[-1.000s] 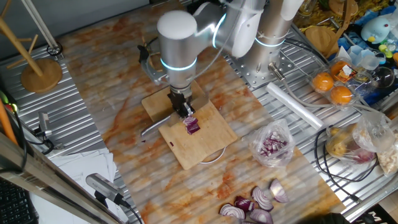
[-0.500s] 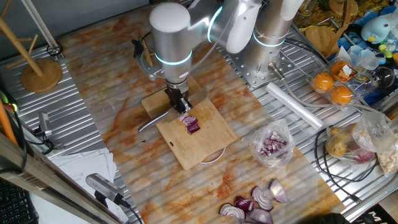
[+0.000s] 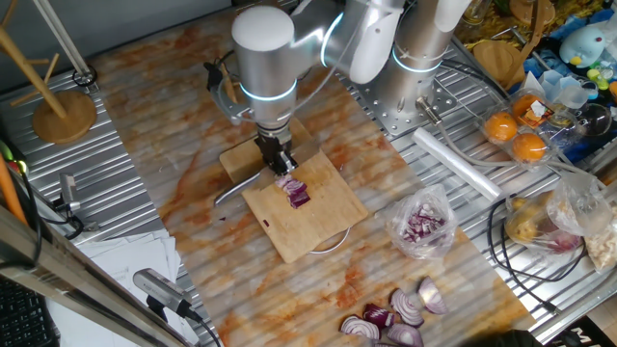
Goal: Chop the onions
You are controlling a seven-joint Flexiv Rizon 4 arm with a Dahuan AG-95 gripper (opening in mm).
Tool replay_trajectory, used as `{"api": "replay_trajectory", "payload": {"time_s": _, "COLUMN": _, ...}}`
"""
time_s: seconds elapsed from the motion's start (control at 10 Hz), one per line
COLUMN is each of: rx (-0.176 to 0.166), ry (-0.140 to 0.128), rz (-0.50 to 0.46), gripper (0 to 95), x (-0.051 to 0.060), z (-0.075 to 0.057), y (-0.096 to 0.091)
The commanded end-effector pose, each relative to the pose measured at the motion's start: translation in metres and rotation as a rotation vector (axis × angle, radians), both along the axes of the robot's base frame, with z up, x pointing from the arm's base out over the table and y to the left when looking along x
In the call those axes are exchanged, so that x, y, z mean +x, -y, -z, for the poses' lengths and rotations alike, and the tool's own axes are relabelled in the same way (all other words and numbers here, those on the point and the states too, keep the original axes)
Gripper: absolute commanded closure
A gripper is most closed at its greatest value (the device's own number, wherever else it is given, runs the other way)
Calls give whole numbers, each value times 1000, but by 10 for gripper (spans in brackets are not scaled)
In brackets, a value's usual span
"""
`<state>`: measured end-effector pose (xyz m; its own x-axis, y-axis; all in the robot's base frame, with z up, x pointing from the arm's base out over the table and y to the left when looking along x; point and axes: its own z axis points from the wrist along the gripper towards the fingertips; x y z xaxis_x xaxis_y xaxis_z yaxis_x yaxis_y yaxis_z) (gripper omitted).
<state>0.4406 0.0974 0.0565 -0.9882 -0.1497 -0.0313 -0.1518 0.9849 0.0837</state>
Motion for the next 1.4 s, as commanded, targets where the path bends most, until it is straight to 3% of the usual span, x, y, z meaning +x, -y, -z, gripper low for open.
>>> {"api": "replay_trajectory", "payload": {"time_s": 0.1, "rx": -5, "ry": 16, "rz": 5, "gripper": 950, "x": 0, "z": 12, "y": -4}}
{"api": "replay_trajectory", "payload": {"time_s": 0.3, "rx": -16, "ry": 16, "rz": 4, "gripper": 950, "x": 0, "z": 15, "y": -6}}
{"api": "replay_trajectory", "payload": {"time_s": 0.5, "rx": -4, "ry": 13, "rz": 15, "gripper": 950, "x": 1, "z": 17, "y": -8}}
{"api": "replay_trajectory", "payload": {"time_s": 0.6, "rx": -13, "ry": 22, "rz": 23, "gripper": 950, "x": 2, "z": 25, "y": -12}}
{"api": "replay_trajectory", "payload": {"time_s": 0.8, "rx": -30, "ry": 24, "rz": 20, "gripper": 950, "x": 3, "z": 28, "y": -14}}
{"api": "replay_trajectory", "payload": {"time_s": 0.9, "rx": -27, "ry": 20, "rz": 9, "gripper": 950, "x": -1, "z": 23, "y": -12}}
{"api": "replay_trajectory", "payload": {"time_s": 1.1, "rx": 24, "ry": 12, "rz": 44, "gripper": 950, "x": -2, "z": 9, "y": -17}}
{"api": "replay_trajectory", "payload": {"time_s": 1.2, "rx": 12, "ry": 7, "rz": 47, "gripper": 950, "x": 1, "z": 1, "y": -19}}
{"api": "replay_trajectory", "payload": {"time_s": 1.4, "rx": 12, "ry": 9, "rz": 44, "gripper": 950, "x": 1, "z": -2, "y": -16}}
